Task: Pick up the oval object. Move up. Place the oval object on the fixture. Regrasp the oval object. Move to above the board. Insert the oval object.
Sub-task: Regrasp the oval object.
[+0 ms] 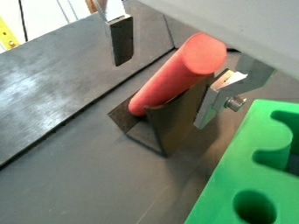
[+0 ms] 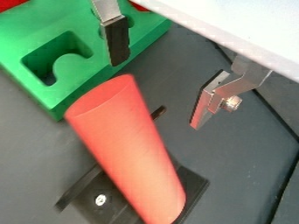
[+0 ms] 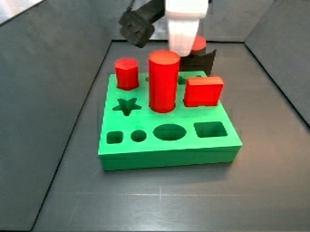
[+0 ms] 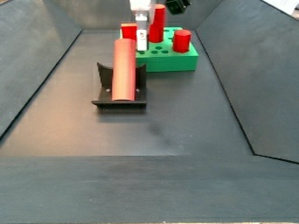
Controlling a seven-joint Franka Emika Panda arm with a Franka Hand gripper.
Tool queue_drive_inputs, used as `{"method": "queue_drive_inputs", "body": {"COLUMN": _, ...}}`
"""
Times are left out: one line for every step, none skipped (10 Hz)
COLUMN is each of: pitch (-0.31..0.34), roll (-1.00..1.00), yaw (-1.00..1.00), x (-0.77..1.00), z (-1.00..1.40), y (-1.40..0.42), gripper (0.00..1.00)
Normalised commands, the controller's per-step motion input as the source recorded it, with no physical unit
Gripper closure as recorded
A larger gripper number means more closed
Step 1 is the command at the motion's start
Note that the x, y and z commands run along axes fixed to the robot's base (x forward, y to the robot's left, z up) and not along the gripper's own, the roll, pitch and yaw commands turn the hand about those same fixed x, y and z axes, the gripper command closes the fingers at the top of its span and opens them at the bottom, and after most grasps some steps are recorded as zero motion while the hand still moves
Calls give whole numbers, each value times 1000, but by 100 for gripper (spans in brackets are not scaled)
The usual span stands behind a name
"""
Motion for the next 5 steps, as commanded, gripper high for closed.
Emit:
{"method": "queue_drive_inputs", "body": {"pitch": 203, "roll": -30, "yaw": 66, "x": 964, "z": 1, "y": -19, "gripper": 0}}
{"method": "queue_drive_inputs", "body": {"pitch": 208, "roll": -39, "yaw": 61, "x": 857, "z": 5, "y": -12, "gripper": 0}}
{"method": "queue_drive_inputs", "body": {"pitch": 215, "roll": -42, "yaw": 59, "x": 780, "z": 6, "y": -12, "gripper": 0}}
{"method": "queue_drive_inputs", "body": {"pitch": 216, "roll": -47, "yaw": 58, "x": 687, "z": 3, "y": -12, "gripper": 0}}
{"method": "queue_drive_inputs", "body": {"pitch": 216, "roll": -46, "yaw": 58, "x": 640, "z": 3, "y": -11, "gripper": 0}}
